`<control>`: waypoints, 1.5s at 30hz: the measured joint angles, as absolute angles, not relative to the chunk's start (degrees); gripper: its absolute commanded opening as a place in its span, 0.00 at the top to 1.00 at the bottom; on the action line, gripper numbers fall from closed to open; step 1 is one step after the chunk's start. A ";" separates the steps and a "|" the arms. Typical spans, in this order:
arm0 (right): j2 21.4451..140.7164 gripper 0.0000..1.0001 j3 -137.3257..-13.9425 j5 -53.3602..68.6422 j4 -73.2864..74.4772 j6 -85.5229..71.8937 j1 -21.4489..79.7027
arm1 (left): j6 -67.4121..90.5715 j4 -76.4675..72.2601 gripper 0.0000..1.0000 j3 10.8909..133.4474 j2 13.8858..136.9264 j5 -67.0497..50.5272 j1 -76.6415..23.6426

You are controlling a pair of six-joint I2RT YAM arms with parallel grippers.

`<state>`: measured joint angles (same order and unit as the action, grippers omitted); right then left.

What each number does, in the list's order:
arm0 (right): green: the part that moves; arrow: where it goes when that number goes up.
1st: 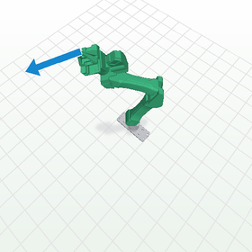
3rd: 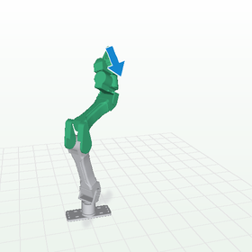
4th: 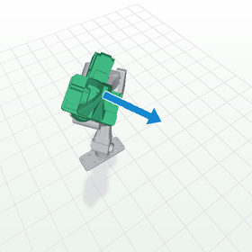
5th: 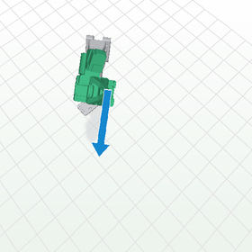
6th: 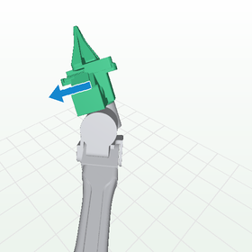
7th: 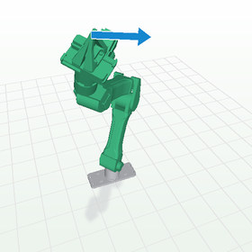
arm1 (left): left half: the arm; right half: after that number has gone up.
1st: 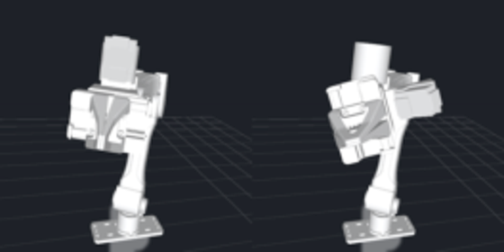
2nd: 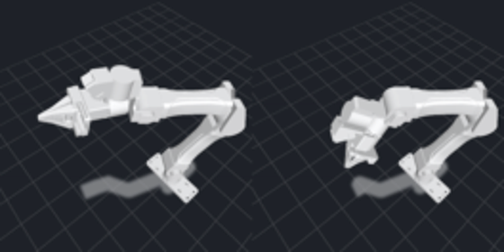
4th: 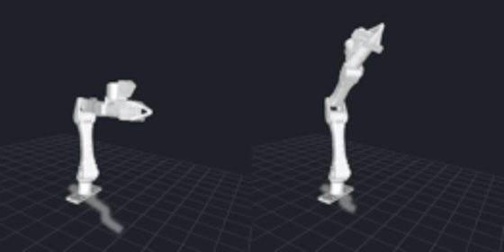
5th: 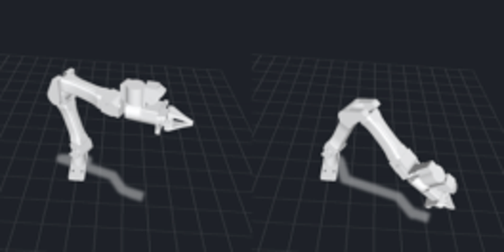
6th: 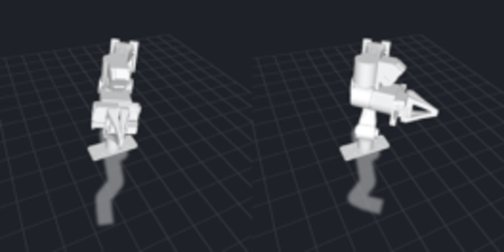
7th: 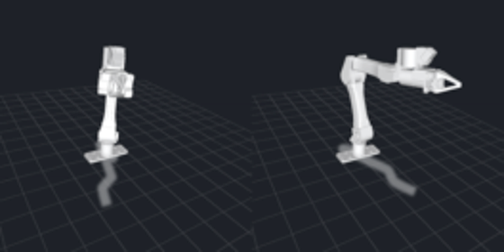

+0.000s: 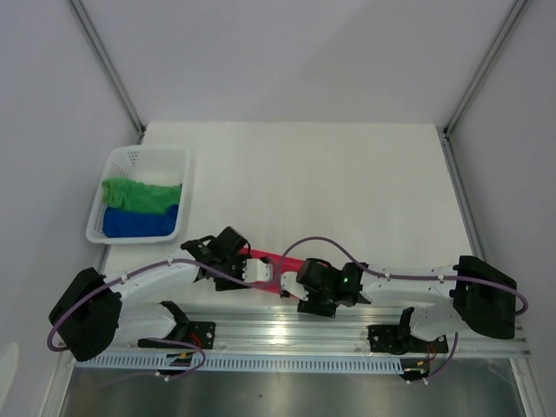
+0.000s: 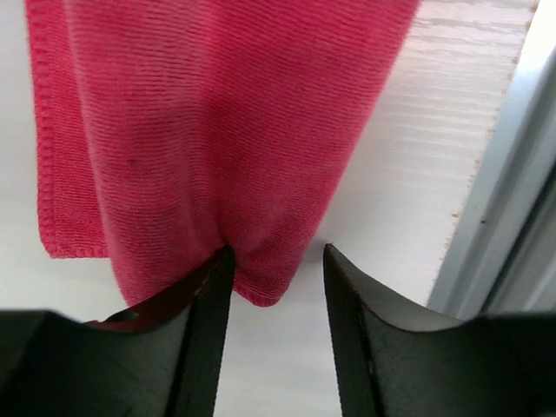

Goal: Roll the towels
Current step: Roll the towel

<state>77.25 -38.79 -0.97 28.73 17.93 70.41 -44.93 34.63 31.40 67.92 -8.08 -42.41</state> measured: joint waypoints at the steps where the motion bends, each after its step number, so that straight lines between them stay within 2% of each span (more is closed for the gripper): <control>1: 77.76 0.53 -38.61 -1.30 28.40 18.11 70.41 | -44.73 34.00 0.65 31.42 68.18 -7.62 -42.41; 3: 78.30 0.67 -38.59 -2.39 27.77 18.57 70.46 | -44.10 32.16 0.81 31.40 68.69 -6.22 -42.41; 4: 78.46 0.76 -38.59 -3.18 27.46 18.76 70.37 | -43.81 31.38 0.93 31.46 69.04 -5.50 -42.41; 6: 78.48 0.81 -38.59 -4.25 27.07 19.20 70.28 | -43.13 30.94 0.99 31.55 69.17 -4.62 -42.41; 9: 77.93 0.88 -38.59 -4.05 27.18 19.44 70.15 | -42.46 31.29 0.99 31.75 69.12 -4.62 -42.44; 12: 76.51 0.86 -38.59 -1.65 27.90 20.05 69.60 | -41.80 32.58 0.99 32.16 68.84 -4.99 -42.41; 15: 75.05 0.64 -38.59 0.51 28.67 20.32 69.52 | -40.80 35.09 0.99 32.27 67.59 -6.28 -42.41; 16: 74.87 0.52 -38.59 0.95 28.77 20.47 69.52 | -40.42 35.99 0.99 32.27 67.00 -6.74 -42.41; 18: 74.81 0.44 -38.57 1.85 28.88 20.36 69.52 | -39.90 37.08 0.99 32.27 66.54 -7.33 -42.41; 21: 75.13 0.44 -38.52 3.07 28.82 20.64 69.58 | -39.24 37.93 0.99 32.27 66.57 -7.94 -42.41; 23: 76.51 0.46 -38.52 3.07 28.53 20.67 69.87 | -38.83 38.33 0.99 32.29 66.57 -8.32 -42.35; 26: 79.33 0.70 -39.35 1.21 28.25 21.54 70.37 | -38.24 38.76 0.99 32.34 66.57 -8.88 -42.02; 27: 79.79 0.81 -39.70 0.34 28.23 21.65 70.30 | -37.93 38.89 0.99 32.34 66.57 -9.08 -41.87; 30: 80.55 0.93 -40.49 -1.26 28.40 21.82 70.17 | -37.34 39.40 0.99 32.36 66.57 -9.85 -40.93; 36: 79.88 1.00 -41.04 1.98 29.85 22.87 70.13 | -36.45 43.75 0.99 32.97 65.04 -12.71 -39.70; 45: 75.29 0.99 -43.46 18.70 36.86 26.28 63.83 | -37.04 55.09 0.99 36.64 61.21 -18.65 -38.68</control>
